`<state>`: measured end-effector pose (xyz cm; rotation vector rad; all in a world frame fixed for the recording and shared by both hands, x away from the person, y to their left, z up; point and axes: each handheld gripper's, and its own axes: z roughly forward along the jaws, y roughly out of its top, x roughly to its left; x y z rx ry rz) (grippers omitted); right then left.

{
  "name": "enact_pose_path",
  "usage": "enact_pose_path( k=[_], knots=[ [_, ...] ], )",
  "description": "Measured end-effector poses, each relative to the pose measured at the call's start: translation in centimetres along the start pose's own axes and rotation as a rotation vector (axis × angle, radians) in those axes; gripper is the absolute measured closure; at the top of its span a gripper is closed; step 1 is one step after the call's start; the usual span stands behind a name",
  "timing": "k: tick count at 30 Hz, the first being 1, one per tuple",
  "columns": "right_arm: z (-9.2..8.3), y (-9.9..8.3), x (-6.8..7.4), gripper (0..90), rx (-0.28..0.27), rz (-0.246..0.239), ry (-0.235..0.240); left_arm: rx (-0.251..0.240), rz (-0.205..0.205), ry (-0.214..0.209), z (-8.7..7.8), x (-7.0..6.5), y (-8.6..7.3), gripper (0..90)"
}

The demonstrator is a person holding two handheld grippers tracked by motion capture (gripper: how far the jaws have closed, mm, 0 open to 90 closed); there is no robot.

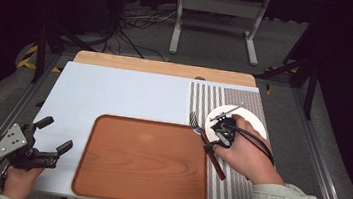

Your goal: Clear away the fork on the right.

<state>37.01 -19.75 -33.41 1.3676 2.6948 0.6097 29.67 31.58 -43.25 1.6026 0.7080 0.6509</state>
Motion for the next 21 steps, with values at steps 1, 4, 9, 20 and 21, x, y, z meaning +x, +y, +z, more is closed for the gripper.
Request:
enact_pose_path(
  k=[1,4,9,20,21],
  knots=[
    [0.1,0.1,0.1,78.4,0.002,0.014,0.003,0.0,-0.001,0.0,0.0,0.0,0.0,1.6],
    [0.5,0.4,0.4,78.4,0.005,0.044,0.003,0.002,-0.001,-0.001,0.0,0.0,0.0,1.6],
    [1.2,0.7,0.8,78.4,0.024,0.093,0.014,0.002,0.0,-0.003,0.0,0.0,0.0,1.6],
    [3.7,0.9,1.4,78.4,0.085,0.218,0.02,0.006,0.004,-0.005,0.0,0.0,0.0,1.6],
    [3.9,0.9,1.4,78.4,0.092,0.221,0.015,0.005,0.003,-0.005,0.0,0.0,0.0,1.6]
  ],
)
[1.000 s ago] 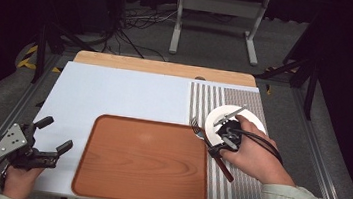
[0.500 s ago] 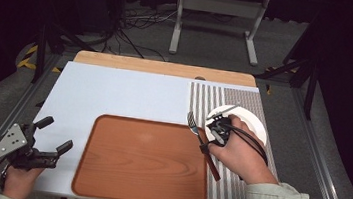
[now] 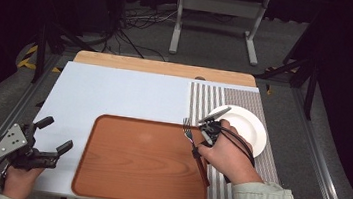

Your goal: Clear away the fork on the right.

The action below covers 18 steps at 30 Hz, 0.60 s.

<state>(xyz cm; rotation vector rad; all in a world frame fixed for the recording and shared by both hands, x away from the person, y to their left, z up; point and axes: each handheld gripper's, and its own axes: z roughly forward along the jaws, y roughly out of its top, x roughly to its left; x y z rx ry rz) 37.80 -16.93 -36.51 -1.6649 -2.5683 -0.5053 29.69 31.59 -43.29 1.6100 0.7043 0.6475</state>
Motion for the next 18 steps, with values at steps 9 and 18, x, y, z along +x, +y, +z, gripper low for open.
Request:
enact_pose_path(
  k=[9,18],
  knots=[
    [1.8,0.0,0.2,78.4,0.049,0.055,-0.009,-0.002,-0.001,0.003,0.0,0.0,0.0,1.6],
    [3.3,0.0,0.5,78.3,0.094,0.119,-0.007,0.0,0.0,0.0,0.0,0.0,0.0,1.6]
  ],
)
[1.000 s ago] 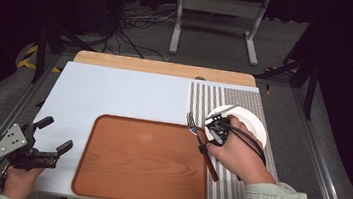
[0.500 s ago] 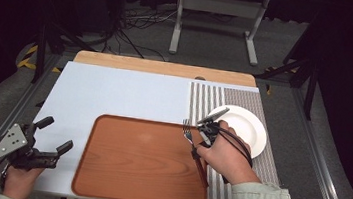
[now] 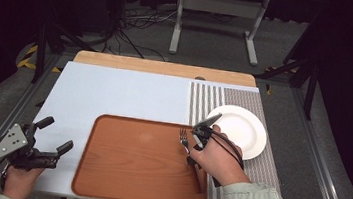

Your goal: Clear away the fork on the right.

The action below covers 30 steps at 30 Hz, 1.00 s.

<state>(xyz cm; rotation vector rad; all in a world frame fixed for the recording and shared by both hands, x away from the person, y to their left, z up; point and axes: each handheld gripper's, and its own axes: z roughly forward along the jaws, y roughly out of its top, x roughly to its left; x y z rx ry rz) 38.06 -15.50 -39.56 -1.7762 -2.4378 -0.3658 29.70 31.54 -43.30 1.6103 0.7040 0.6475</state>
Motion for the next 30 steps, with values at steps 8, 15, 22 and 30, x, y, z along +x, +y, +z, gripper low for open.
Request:
enact_pose_path(
  k=[8,15,22,30],
  knots=[
    [0.7,0.0,0.2,78.3,0.035,0.02,-0.01,0.006,0.005,-0.003,0.0,0.0,0.0,1.8],
    [1.2,-0.1,0.2,78.2,0.054,0.034,-0.016,0.006,0.005,-0.003,0.0,0.0,0.0,1.7],
    [1.5,-0.1,0.4,78.2,0.063,0.038,-0.017,0.006,0.006,-0.003,0.0,0.0,0.0,1.9],
    [1.8,-0.1,0.4,78.0,0.076,0.036,-0.021,0.001,0.008,0.001,0.0,-0.1,0.0,2.0]
  ],
)
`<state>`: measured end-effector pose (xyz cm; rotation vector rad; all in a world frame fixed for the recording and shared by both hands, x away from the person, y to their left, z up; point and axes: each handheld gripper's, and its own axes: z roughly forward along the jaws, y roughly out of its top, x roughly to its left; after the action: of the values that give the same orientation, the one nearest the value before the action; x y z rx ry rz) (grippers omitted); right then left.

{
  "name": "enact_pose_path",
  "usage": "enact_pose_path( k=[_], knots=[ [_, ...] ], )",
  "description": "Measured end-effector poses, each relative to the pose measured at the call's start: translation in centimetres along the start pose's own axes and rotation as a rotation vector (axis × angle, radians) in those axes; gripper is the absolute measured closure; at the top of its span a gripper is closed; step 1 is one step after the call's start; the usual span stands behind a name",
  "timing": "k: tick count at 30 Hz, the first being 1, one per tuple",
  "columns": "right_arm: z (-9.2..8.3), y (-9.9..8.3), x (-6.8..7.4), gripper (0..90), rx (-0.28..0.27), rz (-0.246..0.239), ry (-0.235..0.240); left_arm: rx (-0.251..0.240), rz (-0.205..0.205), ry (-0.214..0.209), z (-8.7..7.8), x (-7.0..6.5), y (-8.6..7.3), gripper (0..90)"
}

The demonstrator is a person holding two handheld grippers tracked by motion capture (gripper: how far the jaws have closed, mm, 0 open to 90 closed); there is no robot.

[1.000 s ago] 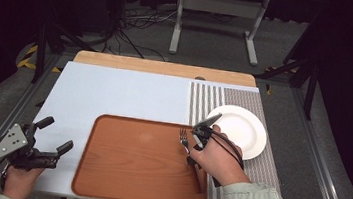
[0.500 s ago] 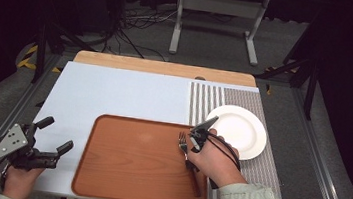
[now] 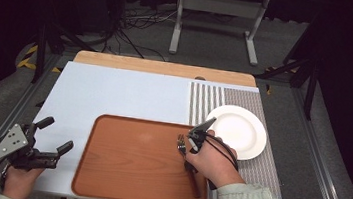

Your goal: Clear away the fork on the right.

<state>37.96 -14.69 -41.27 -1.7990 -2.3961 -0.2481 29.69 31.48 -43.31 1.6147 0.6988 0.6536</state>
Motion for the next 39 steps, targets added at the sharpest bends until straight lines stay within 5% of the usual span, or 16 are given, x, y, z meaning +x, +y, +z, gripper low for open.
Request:
enact_pose_path(
  k=[13,17,20,21,22,25,26,32,39],
  knots=[
    [-0.2,-0.1,0.0,63.9,-0.02,-0.039,0.023,-0.003,0.001,0.002,0.0,0.0,0.0,2.2],
    [-0.7,-0.1,0.1,49.1,-0.076,-0.166,0.064,0.001,0.002,-0.001,0.0,0.0,0.0,2.3],
    [-1.3,0.0,0.4,33.4,-0.197,-0.313,0.048,0.004,0.001,-0.002,0.0,0.0,0.0,2.3],
    [-1.6,0.1,0.5,31.7,-0.228,-0.361,0.039,0.004,0.003,-0.003,0.0,0.0,0.0,2.3],
    [-1.6,0.1,0.5,31.7,-0.228,-0.361,0.039,0.005,0.003,-0.003,0.0,0.0,0.0,2.3],
    [-2.1,0.4,0.6,24.4,-0.315,-0.502,0.021,0.004,0.003,-0.003,0.0,-0.1,0.0,2.4],
    [-2.4,0.6,0.7,24.2,-0.371,-0.561,0.019,0.004,0.003,-0.003,0.0,-0.1,0.0,2.4],
    [-2.5,1.3,0.7,27.3,-0.47,-0.648,0.044,0.004,0.003,-0.003,0.0,-0.1,0.0,2.4],
    [-1.6,2.1,0.8,58.6,-0.479,-0.759,0.054,0.004,0.004,-0.003,0.0,-0.1,0.0,2.3]
  ],
)
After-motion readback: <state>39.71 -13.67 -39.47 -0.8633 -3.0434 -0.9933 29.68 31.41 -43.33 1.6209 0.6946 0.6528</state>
